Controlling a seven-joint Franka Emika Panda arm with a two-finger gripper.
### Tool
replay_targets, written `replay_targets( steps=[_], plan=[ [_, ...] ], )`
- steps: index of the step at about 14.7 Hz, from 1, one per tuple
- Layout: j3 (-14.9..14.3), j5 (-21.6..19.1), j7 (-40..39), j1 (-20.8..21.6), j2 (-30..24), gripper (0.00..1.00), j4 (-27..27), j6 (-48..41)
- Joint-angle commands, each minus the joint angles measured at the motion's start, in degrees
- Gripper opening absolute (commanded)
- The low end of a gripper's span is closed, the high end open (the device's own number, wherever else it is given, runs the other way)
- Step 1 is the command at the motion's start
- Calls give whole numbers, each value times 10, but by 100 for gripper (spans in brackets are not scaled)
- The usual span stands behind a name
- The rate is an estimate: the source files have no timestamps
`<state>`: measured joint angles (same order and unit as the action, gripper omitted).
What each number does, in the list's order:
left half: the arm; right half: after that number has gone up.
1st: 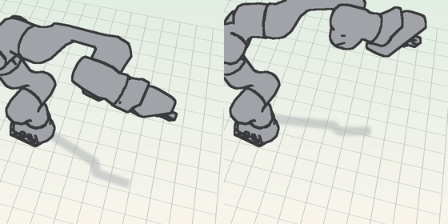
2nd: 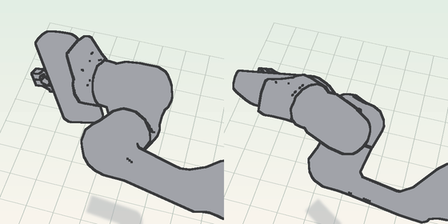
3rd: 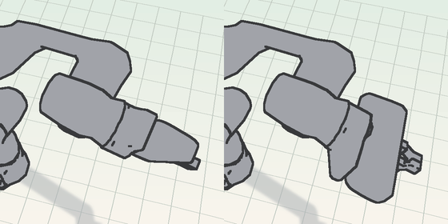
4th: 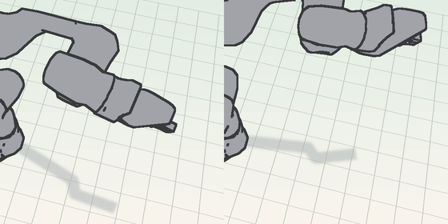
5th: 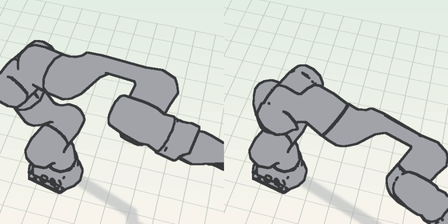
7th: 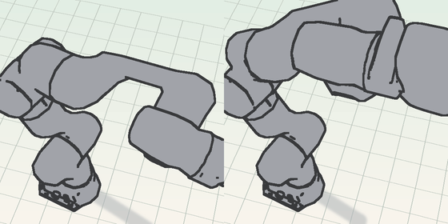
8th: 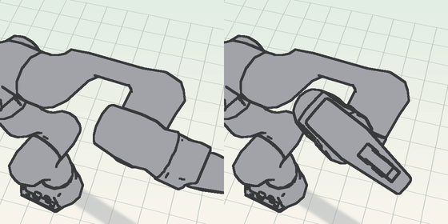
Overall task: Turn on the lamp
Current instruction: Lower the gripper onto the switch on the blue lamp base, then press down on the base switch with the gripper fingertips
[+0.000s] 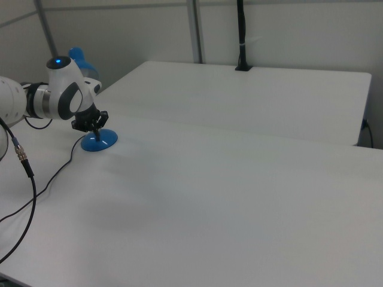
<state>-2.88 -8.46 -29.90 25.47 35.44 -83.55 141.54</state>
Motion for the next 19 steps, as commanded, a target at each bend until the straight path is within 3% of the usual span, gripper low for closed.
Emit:
replay_targets(
  steps=[1, 5, 8, 19],
  plan=[
    [-7, -9, 15, 14, 34, 5, 31, 35],
    [-10, -6, 37, 23, 57, 5, 40, 97],
    [-12, -6, 36, 26, 77, 5, 63, 99],
    [-12, -5, 36, 31, 82, 4, 58, 98]
  ],
)
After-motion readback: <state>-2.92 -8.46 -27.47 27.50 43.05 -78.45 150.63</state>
